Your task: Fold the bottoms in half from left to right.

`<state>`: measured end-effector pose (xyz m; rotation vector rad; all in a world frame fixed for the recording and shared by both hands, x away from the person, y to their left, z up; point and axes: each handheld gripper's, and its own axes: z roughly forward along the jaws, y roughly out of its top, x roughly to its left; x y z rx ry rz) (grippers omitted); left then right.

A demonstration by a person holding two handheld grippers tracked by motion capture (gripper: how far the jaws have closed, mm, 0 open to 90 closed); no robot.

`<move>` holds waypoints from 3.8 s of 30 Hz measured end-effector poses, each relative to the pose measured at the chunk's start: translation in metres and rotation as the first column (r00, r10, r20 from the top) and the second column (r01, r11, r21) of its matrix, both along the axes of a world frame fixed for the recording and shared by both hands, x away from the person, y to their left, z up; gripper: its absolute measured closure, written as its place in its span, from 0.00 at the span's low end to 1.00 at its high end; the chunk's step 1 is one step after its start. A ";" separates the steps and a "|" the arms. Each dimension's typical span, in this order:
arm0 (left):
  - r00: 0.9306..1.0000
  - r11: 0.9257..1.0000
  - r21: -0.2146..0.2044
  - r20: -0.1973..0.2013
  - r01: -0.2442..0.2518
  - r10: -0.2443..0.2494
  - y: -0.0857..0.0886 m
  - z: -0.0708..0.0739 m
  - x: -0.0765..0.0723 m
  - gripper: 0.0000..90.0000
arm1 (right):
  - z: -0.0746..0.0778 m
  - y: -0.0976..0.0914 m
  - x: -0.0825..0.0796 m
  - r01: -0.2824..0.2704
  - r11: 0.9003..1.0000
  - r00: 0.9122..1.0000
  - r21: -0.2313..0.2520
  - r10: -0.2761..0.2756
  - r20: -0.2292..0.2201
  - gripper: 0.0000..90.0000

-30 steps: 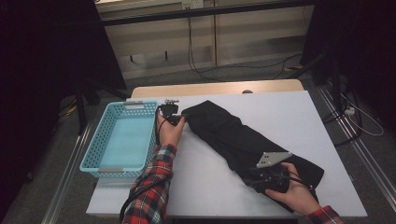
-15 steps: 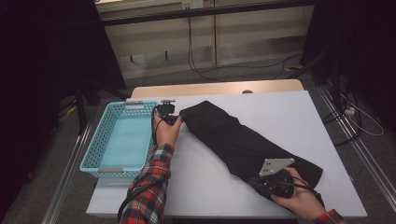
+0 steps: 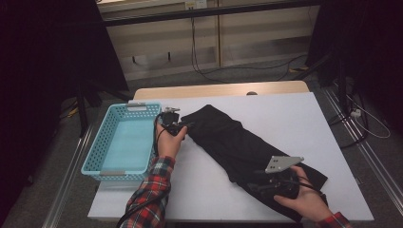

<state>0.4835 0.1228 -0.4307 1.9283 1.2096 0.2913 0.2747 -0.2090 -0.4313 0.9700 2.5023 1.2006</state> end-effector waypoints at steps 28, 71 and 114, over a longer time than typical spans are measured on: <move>0.988 0.992 0.051 0.102 0.112 -0.117 -0.003 0.001 -0.019 0.27 | -0.021 -0.086 0.059 0.393 0.917 0.916 -0.071 -0.397 -0.052 0.99; 0.998 0.992 0.120 0.054 -0.035 0.029 0.001 -0.032 0.030 0.45 | -0.002 -0.081 0.046 0.403 0.914 0.915 0.041 -0.404 0.017 0.24; 0.995 0.992 0.084 0.061 -0.089 0.084 0.036 0.059 0.054 0.95 | -0.001 -0.084 0.044 0.387 0.920 0.922 0.059 -0.388 0.005 0.19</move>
